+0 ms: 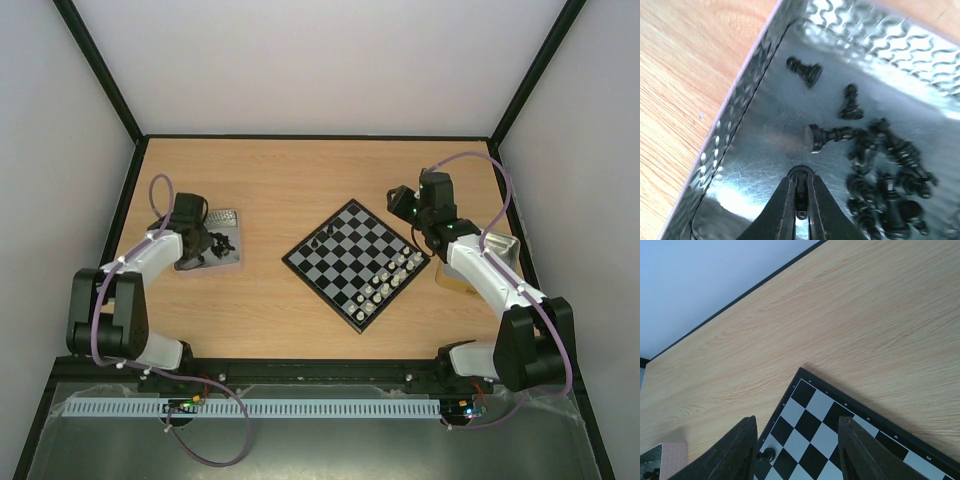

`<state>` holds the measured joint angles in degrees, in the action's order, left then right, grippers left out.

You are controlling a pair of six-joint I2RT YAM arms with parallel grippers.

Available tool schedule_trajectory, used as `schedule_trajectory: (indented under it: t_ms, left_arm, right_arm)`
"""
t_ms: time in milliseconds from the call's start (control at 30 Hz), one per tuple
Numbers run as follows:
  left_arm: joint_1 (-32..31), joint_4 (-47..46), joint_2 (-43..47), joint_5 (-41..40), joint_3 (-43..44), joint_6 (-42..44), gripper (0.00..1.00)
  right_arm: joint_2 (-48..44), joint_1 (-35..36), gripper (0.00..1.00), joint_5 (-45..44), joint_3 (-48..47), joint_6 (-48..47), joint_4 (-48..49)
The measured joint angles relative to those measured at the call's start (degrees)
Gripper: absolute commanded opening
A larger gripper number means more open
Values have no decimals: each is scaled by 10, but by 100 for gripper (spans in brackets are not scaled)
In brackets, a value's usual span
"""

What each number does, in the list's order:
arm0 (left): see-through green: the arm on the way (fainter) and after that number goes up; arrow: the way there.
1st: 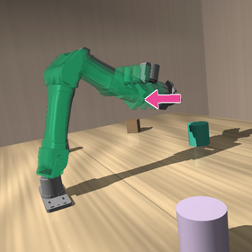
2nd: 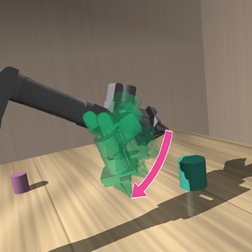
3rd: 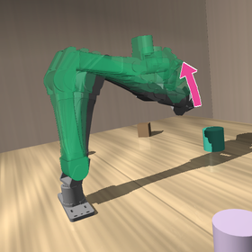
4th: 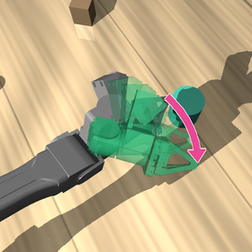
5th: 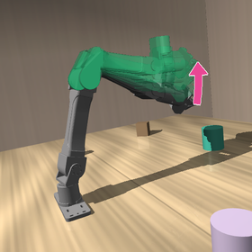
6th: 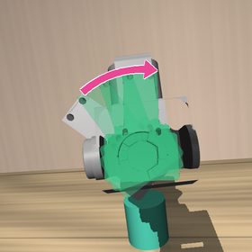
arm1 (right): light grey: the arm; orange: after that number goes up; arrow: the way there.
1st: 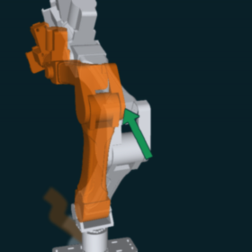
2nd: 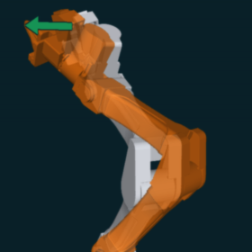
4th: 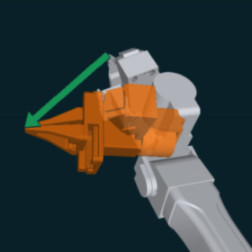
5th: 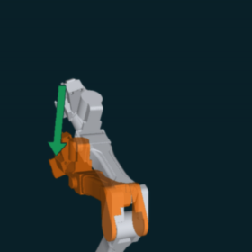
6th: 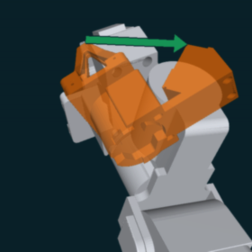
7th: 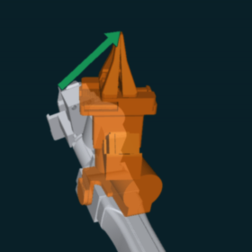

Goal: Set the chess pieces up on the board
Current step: Pick up the chess piece from the storage box, then place the chess piece on the chessboard.

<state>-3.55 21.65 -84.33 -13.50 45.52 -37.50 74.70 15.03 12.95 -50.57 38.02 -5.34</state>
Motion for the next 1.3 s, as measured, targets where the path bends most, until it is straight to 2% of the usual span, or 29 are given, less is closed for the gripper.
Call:
schedule_trajectory:
  t_ms: [267,467,633,833,1067,1300]
  left_arm:
    - [-2,21,71,20,48,10,6]
    - [-26,27,79,97,76,43,7]
    - [-104,36,53,170,115,83,7]
    - [-215,34,-15,213,154,133,7]
    - [-297,45,-100,194,175,163,8]
    - [-339,50,-146,162,194,156,8]
  right_arm:
    - [0,1,43,0,0,5,0]
    - [-1,1,44,0,0,9,0]
    - [-1,4,43,0,0,10,0]
    - [-2,4,44,-1,1,10,0]
    - [-4,5,44,-3,5,10,0]
    - [-4,5,44,-3,7,11,0]
